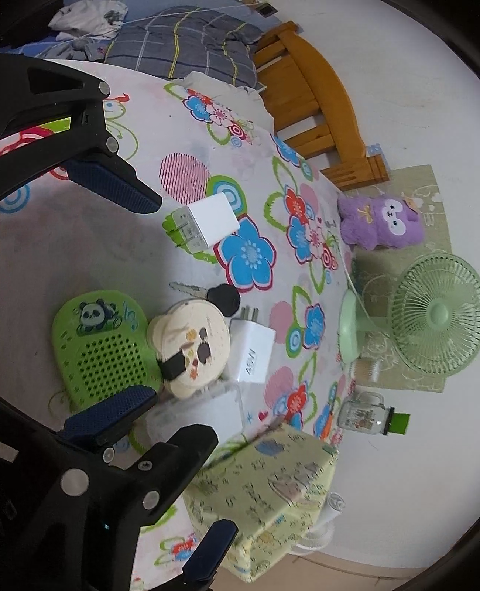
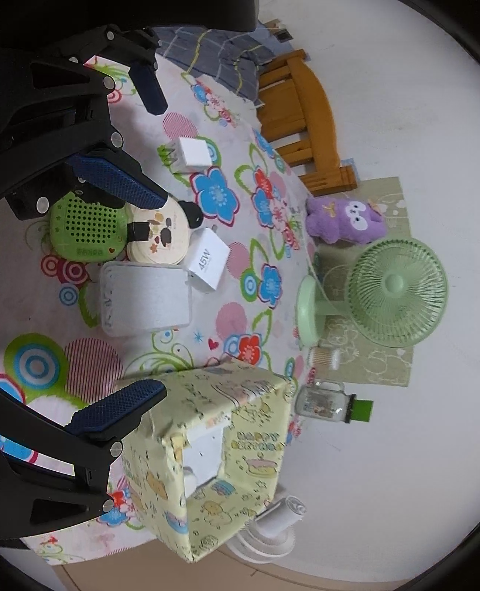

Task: Organize rigid objects
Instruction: 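Move the right gripper toward the white translucent case while the left gripper approaches the green speaker, then close the right gripper on the translucent case while the left gripper closes on the round beige mirror, then lift the translucent case with the right gripper while the left gripper lifts the round mirror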

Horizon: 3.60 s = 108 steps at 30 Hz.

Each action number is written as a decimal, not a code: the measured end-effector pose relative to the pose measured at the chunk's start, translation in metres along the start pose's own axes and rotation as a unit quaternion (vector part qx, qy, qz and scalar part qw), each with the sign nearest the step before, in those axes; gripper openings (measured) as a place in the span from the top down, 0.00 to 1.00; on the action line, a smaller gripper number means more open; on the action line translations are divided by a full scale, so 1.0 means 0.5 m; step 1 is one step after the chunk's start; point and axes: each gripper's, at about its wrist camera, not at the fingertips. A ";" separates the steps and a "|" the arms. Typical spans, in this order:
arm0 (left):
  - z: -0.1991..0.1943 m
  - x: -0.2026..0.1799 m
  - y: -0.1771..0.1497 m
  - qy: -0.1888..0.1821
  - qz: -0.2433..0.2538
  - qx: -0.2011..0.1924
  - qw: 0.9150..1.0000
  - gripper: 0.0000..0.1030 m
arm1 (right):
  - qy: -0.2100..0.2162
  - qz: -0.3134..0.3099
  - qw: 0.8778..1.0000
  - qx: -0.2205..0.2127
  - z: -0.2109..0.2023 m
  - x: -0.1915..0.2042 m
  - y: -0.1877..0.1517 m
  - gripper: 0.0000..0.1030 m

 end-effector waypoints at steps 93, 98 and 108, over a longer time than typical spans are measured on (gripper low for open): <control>0.117 -0.052 0.052 -0.014 0.021 0.020 0.999 0.21 | 0.003 0.068 0.994 0.090 0.117 -0.051 0.005 0.40; 0.099 -0.051 0.050 -0.015 0.018 0.014 1.000 0.21 | 0.005 0.065 0.994 0.083 0.102 -0.048 0.007 0.40; 0.049 -0.048 0.042 -0.005 0.012 -0.005 1.000 0.21 | 0.008 0.055 0.996 0.066 0.058 -0.039 0.012 0.40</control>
Point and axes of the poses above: each gripper's, at about its wrist camera, not at the fingertips, and z roughly the way its jaws point, x to its left, y to its top, and after that the axes turned 5 degrees about -y, right-handed
